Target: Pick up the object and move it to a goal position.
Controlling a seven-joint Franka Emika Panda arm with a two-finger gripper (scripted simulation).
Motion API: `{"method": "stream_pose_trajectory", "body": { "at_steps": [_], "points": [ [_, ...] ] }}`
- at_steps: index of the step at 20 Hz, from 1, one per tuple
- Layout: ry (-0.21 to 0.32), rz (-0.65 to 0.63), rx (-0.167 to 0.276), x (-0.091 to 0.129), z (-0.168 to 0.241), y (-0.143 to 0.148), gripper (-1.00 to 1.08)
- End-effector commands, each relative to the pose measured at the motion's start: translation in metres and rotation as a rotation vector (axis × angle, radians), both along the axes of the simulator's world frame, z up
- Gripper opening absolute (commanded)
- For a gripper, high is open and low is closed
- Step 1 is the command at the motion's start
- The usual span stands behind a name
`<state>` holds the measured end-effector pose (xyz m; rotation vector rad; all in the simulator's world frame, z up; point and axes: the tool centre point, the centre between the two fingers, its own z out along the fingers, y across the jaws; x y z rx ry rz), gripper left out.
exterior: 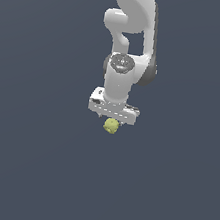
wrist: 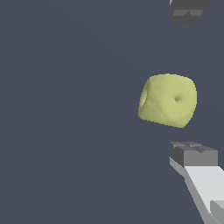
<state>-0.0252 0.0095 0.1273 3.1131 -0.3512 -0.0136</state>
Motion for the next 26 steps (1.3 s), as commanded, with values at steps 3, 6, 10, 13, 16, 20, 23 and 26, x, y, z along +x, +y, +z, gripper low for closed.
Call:
{"method": "stream_pose_trajectory", "body": {
  "at_steps": [3, 6, 10, 13, 16, 20, 23, 26],
  "points": [
    [-0.005, -0.101, 0.004, -0.012, -0.017, 0.006, 1.00],
    [-0.007, -0.153, 0.005, -0.018, -0.025, 0.008, 1.00],
    [-0.009, -0.203, 0.006, -0.025, -0.033, 0.010, 1.00],
    [-0.010, -0.226, 0.006, -0.028, -0.036, 0.011, 1.00],
    [-0.010, -0.237, 0.006, -0.029, -0.038, 0.012, 1.00],
    [-0.010, -0.233, 0.006, -0.029, -0.039, 0.012, 1.00],
    [-0.010, -0.233, 0.006, -0.029, -0.046, 0.012, 1.00],
    [-0.010, -0.235, 0.006, -0.030, -0.058, 0.012, 1.00]
  ]
}}
